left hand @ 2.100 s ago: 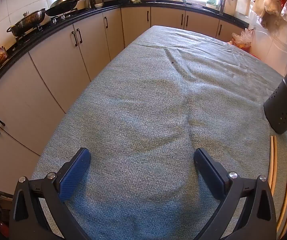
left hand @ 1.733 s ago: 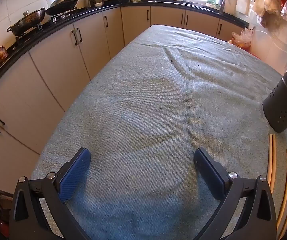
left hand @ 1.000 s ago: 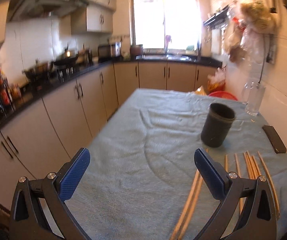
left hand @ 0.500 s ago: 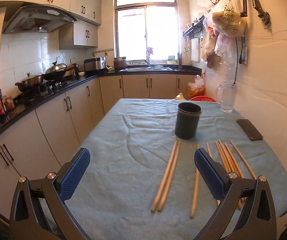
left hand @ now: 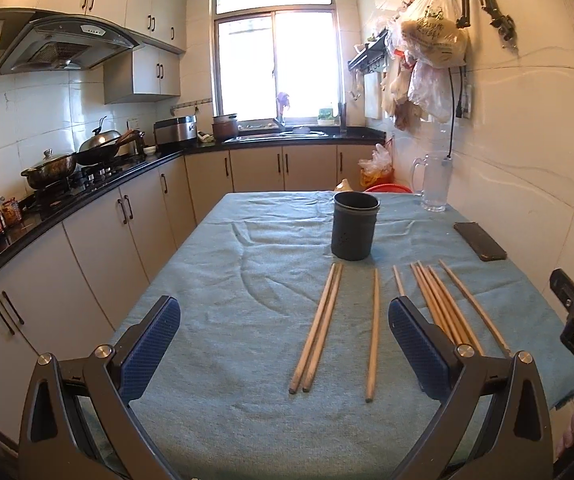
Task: Organize utensils
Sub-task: 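Lower both tools toward the row of wooden chopsticks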
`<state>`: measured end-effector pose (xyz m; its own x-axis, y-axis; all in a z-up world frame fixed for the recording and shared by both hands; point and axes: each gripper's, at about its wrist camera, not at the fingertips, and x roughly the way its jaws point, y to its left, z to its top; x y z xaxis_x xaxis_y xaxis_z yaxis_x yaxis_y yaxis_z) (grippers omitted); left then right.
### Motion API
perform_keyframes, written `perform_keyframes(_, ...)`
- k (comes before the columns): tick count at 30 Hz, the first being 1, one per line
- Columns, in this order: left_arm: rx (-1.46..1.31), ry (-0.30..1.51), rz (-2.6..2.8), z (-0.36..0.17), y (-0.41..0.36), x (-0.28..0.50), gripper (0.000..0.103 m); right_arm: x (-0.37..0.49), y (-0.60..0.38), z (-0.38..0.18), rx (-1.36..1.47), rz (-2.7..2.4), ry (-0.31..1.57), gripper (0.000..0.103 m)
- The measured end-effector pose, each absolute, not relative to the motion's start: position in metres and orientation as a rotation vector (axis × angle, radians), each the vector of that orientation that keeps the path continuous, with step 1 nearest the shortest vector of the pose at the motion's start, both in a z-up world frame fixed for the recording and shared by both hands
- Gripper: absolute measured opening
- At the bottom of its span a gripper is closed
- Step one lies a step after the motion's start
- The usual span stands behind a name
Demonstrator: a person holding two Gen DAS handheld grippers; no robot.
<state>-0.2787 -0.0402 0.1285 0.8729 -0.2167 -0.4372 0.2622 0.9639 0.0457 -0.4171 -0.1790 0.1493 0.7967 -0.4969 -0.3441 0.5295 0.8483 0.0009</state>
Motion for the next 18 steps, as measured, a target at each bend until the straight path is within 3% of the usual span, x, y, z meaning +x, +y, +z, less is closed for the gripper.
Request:
perform_keyframes(9, 0.112, 0.433, -0.309, 0.125, -0.044, -0.292, 0.103, -0.419, -0.177, 0.141, 0.106, -0.555, 0.374, 0.098)
perform_keyframes(18, 0.117, 0.546, -0.355, 0.102, -0.055, -0.274, 0.103, -0.409, -0.183, 0.129, 0.118, -0.564, 0.419, 0.098)
